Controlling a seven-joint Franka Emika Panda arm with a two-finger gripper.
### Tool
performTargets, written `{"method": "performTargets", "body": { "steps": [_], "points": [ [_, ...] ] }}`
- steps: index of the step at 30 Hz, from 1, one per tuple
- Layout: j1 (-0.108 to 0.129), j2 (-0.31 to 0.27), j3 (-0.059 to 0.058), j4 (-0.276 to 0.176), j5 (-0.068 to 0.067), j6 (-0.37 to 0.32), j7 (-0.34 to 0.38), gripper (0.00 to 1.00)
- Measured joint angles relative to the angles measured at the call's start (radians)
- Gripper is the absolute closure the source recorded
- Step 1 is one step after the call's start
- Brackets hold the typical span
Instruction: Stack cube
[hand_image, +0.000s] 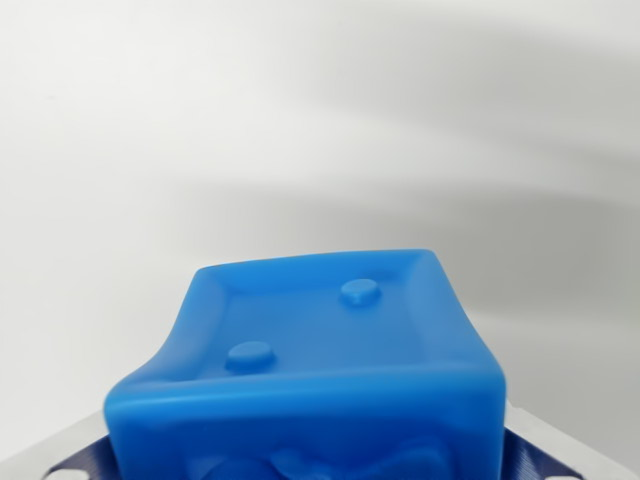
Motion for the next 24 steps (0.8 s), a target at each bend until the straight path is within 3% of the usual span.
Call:
{"method": "performTargets", "body": {
  "steps": [24],
  "points": [
    [-0.058,-0.018,-0.058,0.006,-0.005,-0.024,-0.053,1.0]
  ]
}}
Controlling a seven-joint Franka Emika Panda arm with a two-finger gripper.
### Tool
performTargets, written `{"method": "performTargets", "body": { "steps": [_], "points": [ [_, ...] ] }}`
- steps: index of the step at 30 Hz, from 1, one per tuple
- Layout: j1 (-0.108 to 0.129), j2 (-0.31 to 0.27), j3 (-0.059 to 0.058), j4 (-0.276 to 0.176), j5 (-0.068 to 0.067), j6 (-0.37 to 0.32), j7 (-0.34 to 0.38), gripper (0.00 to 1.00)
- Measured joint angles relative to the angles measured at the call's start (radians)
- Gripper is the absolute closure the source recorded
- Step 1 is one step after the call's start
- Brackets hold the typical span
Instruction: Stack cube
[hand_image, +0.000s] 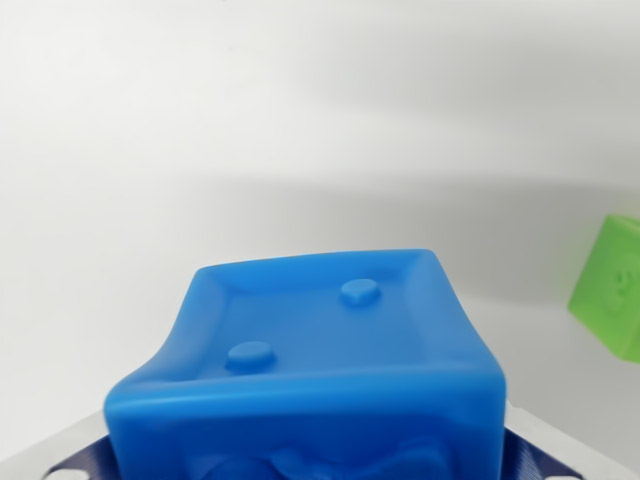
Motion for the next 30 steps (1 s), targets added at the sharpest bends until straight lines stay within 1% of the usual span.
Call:
{"method": "performTargets", "body": {
  "steps": [16,30],
  "points": [
    [-0.038,-0.003,-0.036,0.017,-0.004,-0.019,-0.033,1.0],
    [-0.071,-0.003,-0.066,0.036,-0.006,-0.037,-0.062,1.0]
  ]
}}
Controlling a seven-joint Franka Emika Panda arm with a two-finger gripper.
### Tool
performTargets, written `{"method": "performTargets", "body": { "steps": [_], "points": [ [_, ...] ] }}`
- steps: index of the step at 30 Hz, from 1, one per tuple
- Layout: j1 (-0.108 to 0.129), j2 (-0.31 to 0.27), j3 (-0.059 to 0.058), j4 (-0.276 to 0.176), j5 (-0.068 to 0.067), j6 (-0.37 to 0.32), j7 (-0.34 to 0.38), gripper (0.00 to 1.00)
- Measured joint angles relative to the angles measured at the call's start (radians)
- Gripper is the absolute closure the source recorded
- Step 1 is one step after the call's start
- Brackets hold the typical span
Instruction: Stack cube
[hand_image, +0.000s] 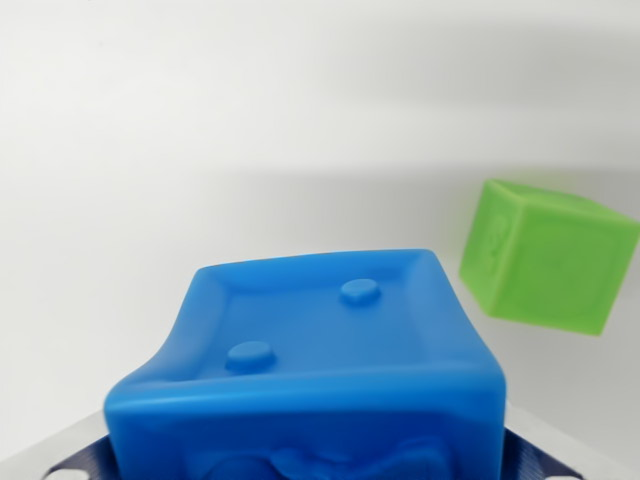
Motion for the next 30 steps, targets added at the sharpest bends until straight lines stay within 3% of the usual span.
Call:
{"method": "performTargets", "body": {
  "steps": [30],
  "points": [
    [-0.062,0.02,-0.065,0.062,0.0,-0.041,-0.06,1.0]
  ]
}}
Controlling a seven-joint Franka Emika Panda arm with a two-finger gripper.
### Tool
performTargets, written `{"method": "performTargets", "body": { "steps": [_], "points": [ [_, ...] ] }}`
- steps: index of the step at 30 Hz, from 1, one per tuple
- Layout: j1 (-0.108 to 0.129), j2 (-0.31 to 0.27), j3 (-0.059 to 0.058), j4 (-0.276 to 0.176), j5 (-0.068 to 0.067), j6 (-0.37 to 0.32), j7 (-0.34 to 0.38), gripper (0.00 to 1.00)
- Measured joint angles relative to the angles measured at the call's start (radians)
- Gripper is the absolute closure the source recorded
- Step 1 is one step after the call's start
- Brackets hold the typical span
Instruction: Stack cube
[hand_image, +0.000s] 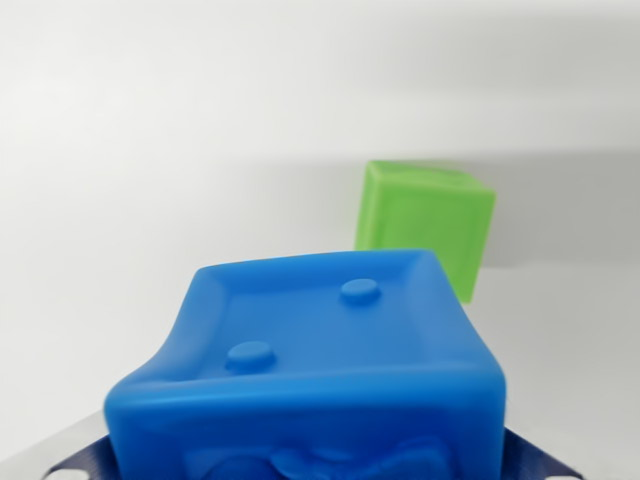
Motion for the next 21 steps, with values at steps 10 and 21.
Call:
{"method": "performTargets", "body": {
  "steps": [10,21],
  "points": [
    [-0.017,0.012,-0.02,0.024,0.001,-0.014,-0.018,1.0],
    [-0.035,0.026,-0.042,0.054,0.006,-0.028,-0.039,1.0]
  ]
}}
